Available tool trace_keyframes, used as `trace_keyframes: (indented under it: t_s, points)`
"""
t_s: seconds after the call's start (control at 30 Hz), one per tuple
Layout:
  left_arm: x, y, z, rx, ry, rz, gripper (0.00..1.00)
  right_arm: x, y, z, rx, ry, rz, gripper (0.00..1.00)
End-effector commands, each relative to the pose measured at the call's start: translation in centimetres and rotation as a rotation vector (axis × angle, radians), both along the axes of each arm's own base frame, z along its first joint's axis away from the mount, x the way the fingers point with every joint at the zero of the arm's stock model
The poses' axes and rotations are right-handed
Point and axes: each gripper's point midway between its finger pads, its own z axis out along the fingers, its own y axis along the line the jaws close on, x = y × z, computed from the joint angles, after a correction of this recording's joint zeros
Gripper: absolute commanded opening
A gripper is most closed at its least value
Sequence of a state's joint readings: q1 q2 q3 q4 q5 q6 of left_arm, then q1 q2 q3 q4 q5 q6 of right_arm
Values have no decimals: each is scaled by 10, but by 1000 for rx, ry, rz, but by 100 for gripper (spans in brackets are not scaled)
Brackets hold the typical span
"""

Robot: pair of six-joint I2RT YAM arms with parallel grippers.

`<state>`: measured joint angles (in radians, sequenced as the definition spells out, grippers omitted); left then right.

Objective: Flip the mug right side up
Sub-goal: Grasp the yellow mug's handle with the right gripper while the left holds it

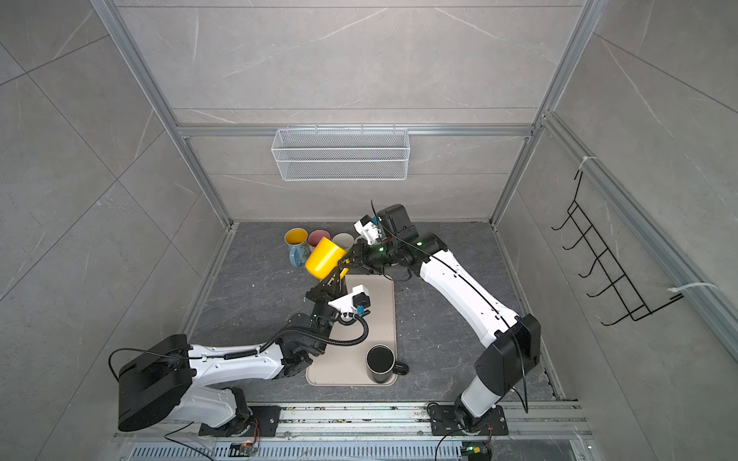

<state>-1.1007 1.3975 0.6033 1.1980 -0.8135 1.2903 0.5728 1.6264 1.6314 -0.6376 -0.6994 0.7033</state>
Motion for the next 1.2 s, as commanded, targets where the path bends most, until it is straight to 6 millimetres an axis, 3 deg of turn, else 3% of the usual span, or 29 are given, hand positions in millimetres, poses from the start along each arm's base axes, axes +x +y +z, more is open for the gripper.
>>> trace_keyframes:
  t_s: [0.0,0.2,0.53,1.17]
  points:
    - [-11,27,88,-309,-158,14,25,-9,-1,-13,-29,19,8,0]
    - [-10,30,85,-304,-148,30,33,-6,-1,-16,-30,19,-7,0]
    - [-11,38,81,-300,-139,51,37,6,-4,-13,-24,-3,-61,0]
    - [-9,40,44,-280,2,35,42,37,-18,7,55,-50,-169,0]
